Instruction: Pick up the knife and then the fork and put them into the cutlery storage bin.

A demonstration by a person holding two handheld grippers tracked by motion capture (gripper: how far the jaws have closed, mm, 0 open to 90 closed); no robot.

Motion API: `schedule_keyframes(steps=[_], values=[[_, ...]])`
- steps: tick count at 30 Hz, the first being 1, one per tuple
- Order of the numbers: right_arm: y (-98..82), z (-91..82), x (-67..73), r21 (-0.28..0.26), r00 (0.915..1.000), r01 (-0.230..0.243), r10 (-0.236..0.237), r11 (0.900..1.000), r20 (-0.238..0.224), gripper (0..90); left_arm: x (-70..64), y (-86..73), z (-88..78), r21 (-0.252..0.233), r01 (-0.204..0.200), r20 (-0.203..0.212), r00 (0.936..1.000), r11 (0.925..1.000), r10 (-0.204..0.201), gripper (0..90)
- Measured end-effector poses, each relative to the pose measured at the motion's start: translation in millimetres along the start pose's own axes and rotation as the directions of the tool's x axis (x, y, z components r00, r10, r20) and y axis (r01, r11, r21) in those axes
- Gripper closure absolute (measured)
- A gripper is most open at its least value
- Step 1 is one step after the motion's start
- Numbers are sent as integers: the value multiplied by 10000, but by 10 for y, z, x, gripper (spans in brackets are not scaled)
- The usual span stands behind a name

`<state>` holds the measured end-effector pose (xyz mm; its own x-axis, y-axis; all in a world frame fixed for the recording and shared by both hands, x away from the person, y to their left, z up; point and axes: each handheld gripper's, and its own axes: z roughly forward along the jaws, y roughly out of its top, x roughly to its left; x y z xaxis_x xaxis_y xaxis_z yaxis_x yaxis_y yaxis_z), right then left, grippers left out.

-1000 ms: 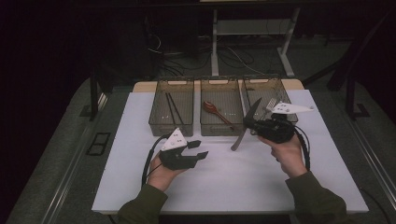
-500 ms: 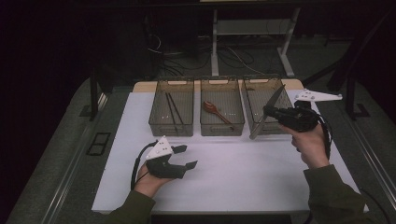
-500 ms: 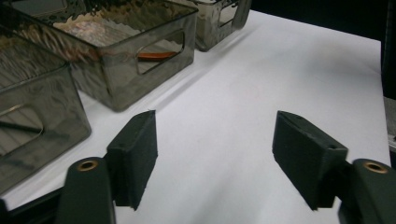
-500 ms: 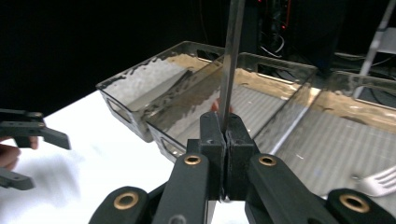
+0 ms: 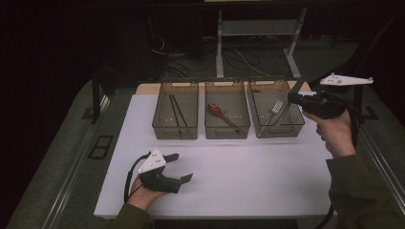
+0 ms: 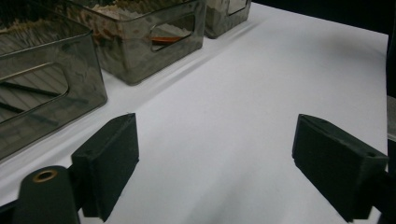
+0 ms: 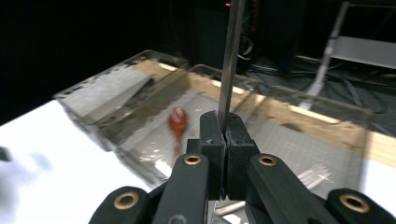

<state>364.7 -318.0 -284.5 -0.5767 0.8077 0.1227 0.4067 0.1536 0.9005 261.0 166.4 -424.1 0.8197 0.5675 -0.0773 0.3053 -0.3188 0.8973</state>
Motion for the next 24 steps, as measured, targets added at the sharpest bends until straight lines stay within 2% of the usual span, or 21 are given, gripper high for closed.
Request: schedule_keyframes(steps=[6, 9, 14, 19, 24], values=[[144, 12, -225, 457, 9949, 136, -181, 9989, 991, 876, -3, -6, -1, 72, 150, -32, 9999, 9999, -150, 48], [183, 82, -356, 926, 9897, 109, -239, 9956, 1410, 876, -15, -12, 25, 223, 184, 20, 9998, 9996, -185, 3], [164, 244, -502, 1621, 9866, -134, -133, 9867, 1624, 876, -7, -11, 36, 346, 370, -91, 9993, 9987, -367, 0], [69, 422, -590, 2660, 9833, -34, -451, 9640, 1762, 876, 7, -14, 31, 428, 406, -116, 9991, 9983, -401, 0], [-46, 531, -680, 3525, 9810, -129, -565, 9357, 1857, 876, 8, -12, 24, 413, 399, -75, 9992, 9983, -396, 0]])
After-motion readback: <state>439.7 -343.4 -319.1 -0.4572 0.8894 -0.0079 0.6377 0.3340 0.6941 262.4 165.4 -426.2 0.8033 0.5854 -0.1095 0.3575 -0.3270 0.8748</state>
